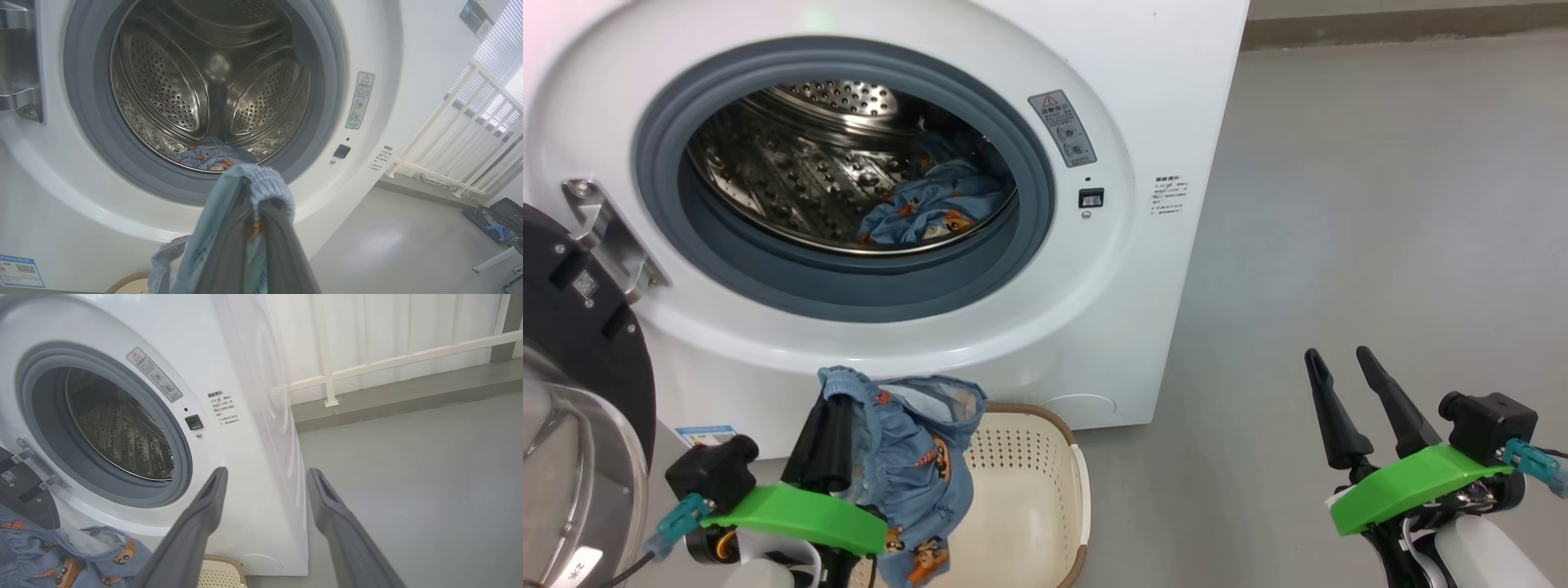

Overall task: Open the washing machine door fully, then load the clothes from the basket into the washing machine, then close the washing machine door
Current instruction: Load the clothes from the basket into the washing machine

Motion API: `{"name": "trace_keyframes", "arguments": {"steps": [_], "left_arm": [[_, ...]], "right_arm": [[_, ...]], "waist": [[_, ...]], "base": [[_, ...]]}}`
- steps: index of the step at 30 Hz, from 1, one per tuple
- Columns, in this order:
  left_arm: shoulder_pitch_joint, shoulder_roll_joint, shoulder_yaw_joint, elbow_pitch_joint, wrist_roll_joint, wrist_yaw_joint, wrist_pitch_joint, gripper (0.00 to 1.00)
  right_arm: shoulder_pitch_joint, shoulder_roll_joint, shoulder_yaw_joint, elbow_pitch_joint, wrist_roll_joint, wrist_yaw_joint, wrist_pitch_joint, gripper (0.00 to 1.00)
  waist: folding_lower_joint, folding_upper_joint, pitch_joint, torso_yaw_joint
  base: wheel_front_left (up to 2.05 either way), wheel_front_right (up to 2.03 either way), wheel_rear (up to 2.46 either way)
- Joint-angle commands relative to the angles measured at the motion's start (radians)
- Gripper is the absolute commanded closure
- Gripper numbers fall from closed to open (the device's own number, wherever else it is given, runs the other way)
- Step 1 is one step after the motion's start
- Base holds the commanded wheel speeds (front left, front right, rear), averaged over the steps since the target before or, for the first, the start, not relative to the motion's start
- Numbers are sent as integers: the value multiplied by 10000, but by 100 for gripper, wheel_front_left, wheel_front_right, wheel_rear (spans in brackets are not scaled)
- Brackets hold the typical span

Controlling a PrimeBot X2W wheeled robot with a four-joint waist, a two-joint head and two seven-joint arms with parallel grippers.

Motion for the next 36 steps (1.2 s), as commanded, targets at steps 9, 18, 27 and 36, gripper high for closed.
{"name": "trace_keyframes", "arguments": {"steps": [9, 18, 27, 36], "left_arm": [[-783, 399, 226, 24, 237, -50, -106, 100], [-2329, 729, 373, 79, 471, -50, -107, 100], [-4416, 655, 677, 900, 705, -50, -107, 100], [-6440, 858, 160, 3910, 610, -50, -107, 100]], "right_arm": [[-10, -201, 269, -252, -34, 73, -80, 0], [-109, -304, 304, -274, -80, 73, -80, 0], [-463, -405, 380, -395, -192, 73, -80, 0], [-852, -240, 293, -602, -367, 73, -80, 0]], "waist": [[0, 0, 105, -126], [0, 0, 459, -253], [0, 0, 1394, -544], [0, 0, 2795, -1135]], "base": [[0, 0, 0], [0, 0, 0], [0, 0, 0], [0, 0, 0]]}}
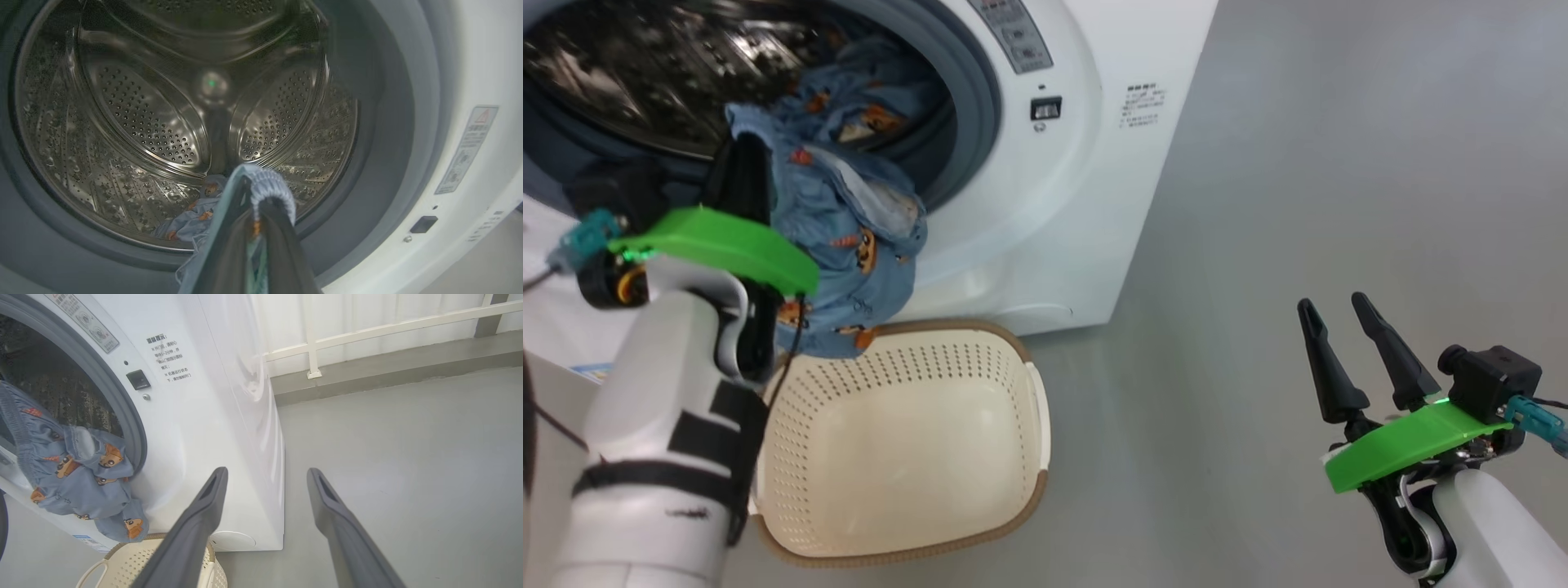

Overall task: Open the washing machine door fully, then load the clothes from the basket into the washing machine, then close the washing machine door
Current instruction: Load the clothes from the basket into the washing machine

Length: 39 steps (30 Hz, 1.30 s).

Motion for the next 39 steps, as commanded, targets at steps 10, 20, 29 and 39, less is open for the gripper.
{"name": "trace_keyframes", "arguments": {"steps": [10, 20, 29, 39], "left_arm": [[-2854, 1056, -282, 1824, 2, -50, -63, 100], [-4592, 1415, 15, 2142, 200, -6, -63, 100], [-3910, 1181, 2641, -1246, 1218, 460, -63, 100], [-4151, 833, 1902, 2181, 1877, 139, 273, 0]], "right_arm": [[-507, 497, -172, -599, -368, 73, -80, 0], [-401, 911, -405, -899, -594, 73, -80, 0], [-665, 1126, -364, -919, -761, 73, -80, 0], [-777, 1079, -187, -686, -694, 73, -80, 0]], "waist": [[0, 0, 2601, -1174], [0, 0, 3684, -1658], [0, 0, 3899, -1587], [0, 0, 3537, -1373]], "base": [[0, 0, 0], [0, 0, 0], [0, 0, 0], [0, 0, 0]]}}
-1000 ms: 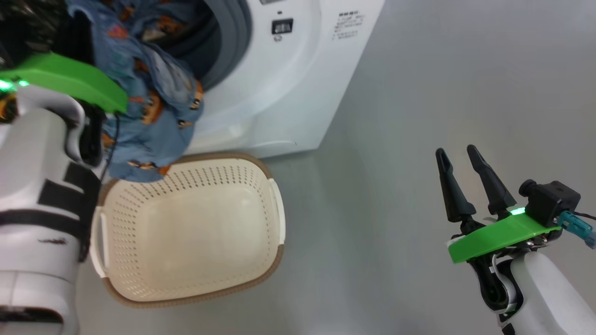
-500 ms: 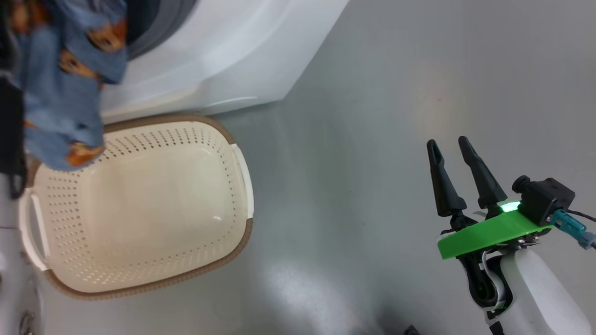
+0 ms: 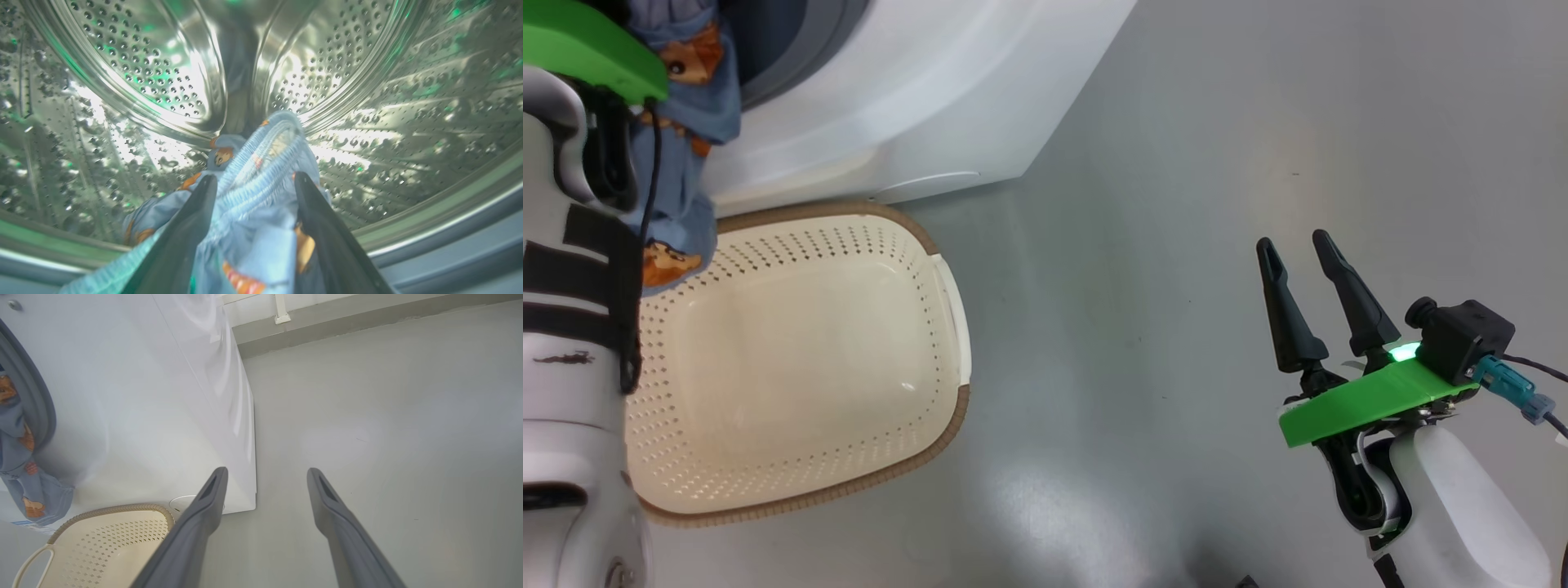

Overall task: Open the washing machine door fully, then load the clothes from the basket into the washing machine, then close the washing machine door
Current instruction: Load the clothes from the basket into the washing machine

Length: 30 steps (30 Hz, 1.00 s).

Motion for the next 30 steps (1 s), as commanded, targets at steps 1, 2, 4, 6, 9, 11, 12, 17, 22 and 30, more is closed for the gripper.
{"name": "trace_keyframes", "arguments": {"steps": [1, 2, 4, 6, 9, 11, 12, 17, 22, 30], "left_arm": [[-229, 362, -2, -15, 92, -85, 14, 0], [-288, 363, -89, 193, 138, -101, 16, 0], [-404, 346, -204, 582, 165, -129, 64, 0], [-460, 304, -276, 918, 128, -159, 131, 0], [-480, 298, -325, 1203, 26, -200, 78, 0], [-397, 291, -372, 1275, -20, -219, -36, 0], [-317, 275, -396, 1298, -48, -227, -92, 0], [276, 138, -528, 1177, -196, -248, -292, 0], [1284, -106, -856, 230, -455, -252, -329, 0], [3151, -235, -1341, -1460, -685, -253, -333, 0]], "right_arm": [[69, -103, 160, -136, 82, 73, -80, 0], [64, -106, 171, -118, 86, 73, -80, 0], [45, -105, 187, -75, 95, 73, -80, 0], [23, -107, 229, -40, 121, 73, -80, 0], [-25, -125, 283, 0, 176, 73, -80, 0], [-31, -143, 266, 17, 201, 73, -80, 0], [-25, -160, 254, 39, 210, 73, -80, 0], [18, -290, 219, 92, 251, 73, -80, 0], [41, -439, 337, 232, 348, 73, -80, 0], [239, -556, 410, 465, 510, 73, -80, 0]], "waist": [[0, 0, -90, 33], [0, 0, -143, 43], [0, 0, -242, 64], [0, 0, -369, 81], [0, 0, -582, 110], [0, 0, -744, 161], [0, 0, -834, 198], [0, 0, -1374, 493], [0, 0, -2020, 916], [0, 0, -3021, 1487]], "base": [[0, 0, 0], [0, 0, 0], [0, 0, 0], [0, 0, 0], [0, 0, 0], [0, 0, 0], [0, 0, 0], [0, 0, 0], [0, 0, 0], [0, 0, 0]]}}
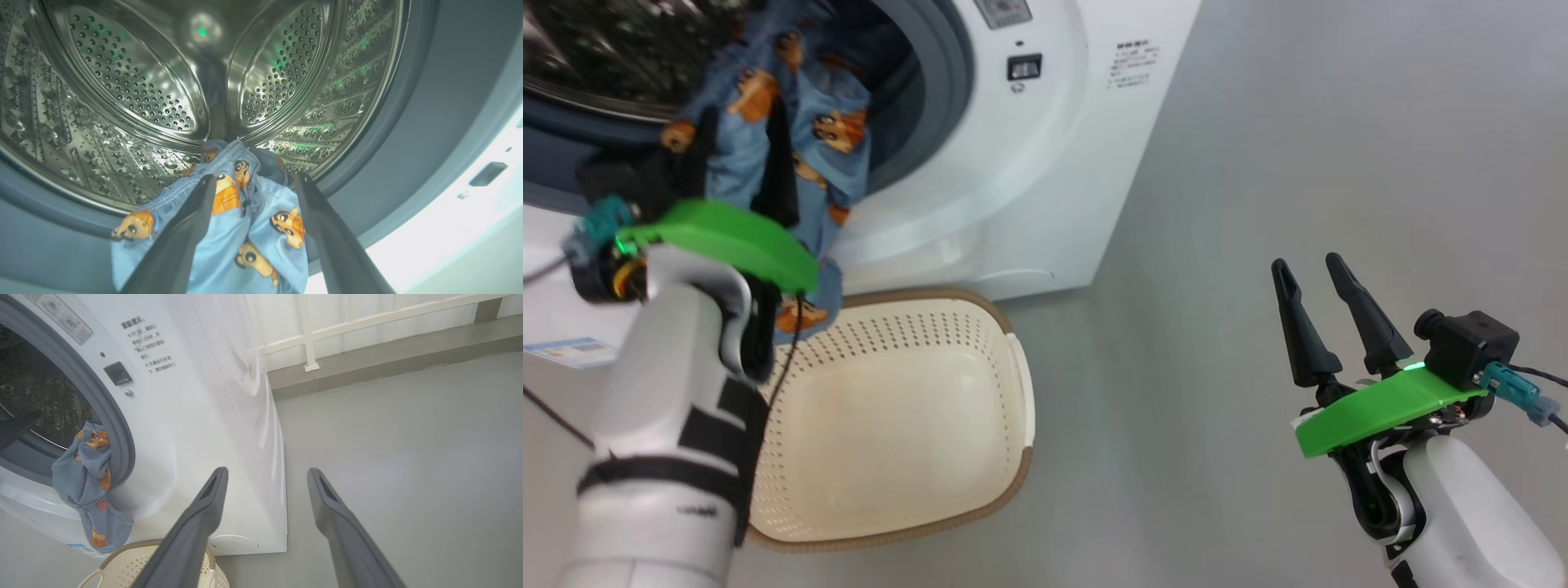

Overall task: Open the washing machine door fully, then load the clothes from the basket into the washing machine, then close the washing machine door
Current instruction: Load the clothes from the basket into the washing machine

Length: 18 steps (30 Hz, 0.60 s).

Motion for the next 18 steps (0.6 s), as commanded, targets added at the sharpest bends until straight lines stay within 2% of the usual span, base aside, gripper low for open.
{"name": "trace_keyframes", "arguments": {"steps": [1, 8, 18], "left_arm": [[407, 359, 115, -498, -150, -48, -62, 0], [2503, 443, 67, -2007, -500, -49, -63, 0], [5653, 366, 709, -3960, -9, -49, -64, 0]], "right_arm": [[255, -140, 180, -158, 61, 73, -80, 0], [585, -213, 213, -39, 203, 73, -80, 0], [1503, -335, 322, 59, 263, 73, -80, 0]], "waist": [[0, 0, -771, 569], [0, 0, -1819, 928], [0, 0, -3286, 1274]], "base": [[0, 0, 0], [0, 0, 0], [0, 0, 0]]}}
